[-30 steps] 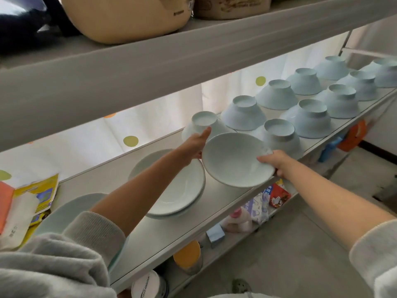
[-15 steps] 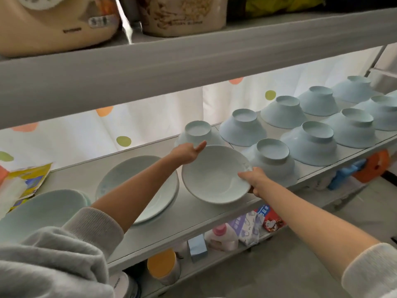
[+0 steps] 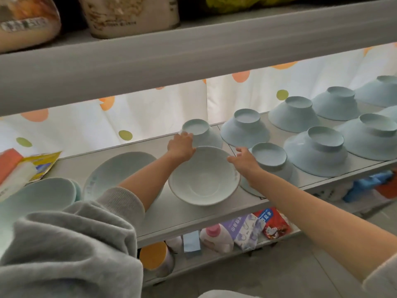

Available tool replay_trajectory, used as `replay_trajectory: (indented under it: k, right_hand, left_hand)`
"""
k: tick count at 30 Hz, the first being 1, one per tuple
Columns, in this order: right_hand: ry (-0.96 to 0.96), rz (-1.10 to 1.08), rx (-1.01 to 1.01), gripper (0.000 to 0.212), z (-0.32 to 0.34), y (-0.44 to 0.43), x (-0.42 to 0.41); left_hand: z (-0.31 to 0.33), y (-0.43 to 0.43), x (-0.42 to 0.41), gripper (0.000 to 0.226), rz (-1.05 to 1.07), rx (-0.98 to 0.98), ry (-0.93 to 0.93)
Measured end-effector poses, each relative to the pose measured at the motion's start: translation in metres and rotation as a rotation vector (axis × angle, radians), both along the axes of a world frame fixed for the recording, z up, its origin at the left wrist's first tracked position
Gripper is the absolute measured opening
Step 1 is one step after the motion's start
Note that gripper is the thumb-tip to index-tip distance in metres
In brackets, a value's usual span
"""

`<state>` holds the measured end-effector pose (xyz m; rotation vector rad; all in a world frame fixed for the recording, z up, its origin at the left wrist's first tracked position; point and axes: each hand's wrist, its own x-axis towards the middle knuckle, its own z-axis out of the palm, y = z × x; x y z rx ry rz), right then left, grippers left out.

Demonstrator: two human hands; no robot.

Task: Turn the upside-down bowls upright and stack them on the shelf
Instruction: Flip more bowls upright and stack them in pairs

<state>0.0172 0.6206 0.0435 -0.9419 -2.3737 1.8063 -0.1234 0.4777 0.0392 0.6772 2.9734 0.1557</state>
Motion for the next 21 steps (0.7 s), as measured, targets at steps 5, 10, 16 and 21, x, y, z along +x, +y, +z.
replay_trajectory:
  k: [5, 10, 16, 21]
  right_hand:
    - [0.04, 0.068, 0.037, 0.054, 0.004, 0.008, 0.003]
    - [-0.046, 0.177, 0.07, 0.058, -0.002, 0.014, 0.008]
    - [-0.125, 0.255, 0.04, 0.074, -0.014, -0.001, 0.019]
    - [-0.112, 0.196, -0.072, 0.075, -0.016, 0.0, 0.017]
  left_hand:
    - [-0.002, 0.021, -0.028, 0.037, 0.007, 0.301, -0.111]
    - [-0.01, 0.029, -0.045, 0.041, 0.024, 0.165, -0.103]
    - [-0.013, 0.033, -0.055, 0.029, -0.047, 0.146, 0.119]
    - [-0.012, 0.033, -0.057, 0.02, -0.098, 0.153, 0.114]
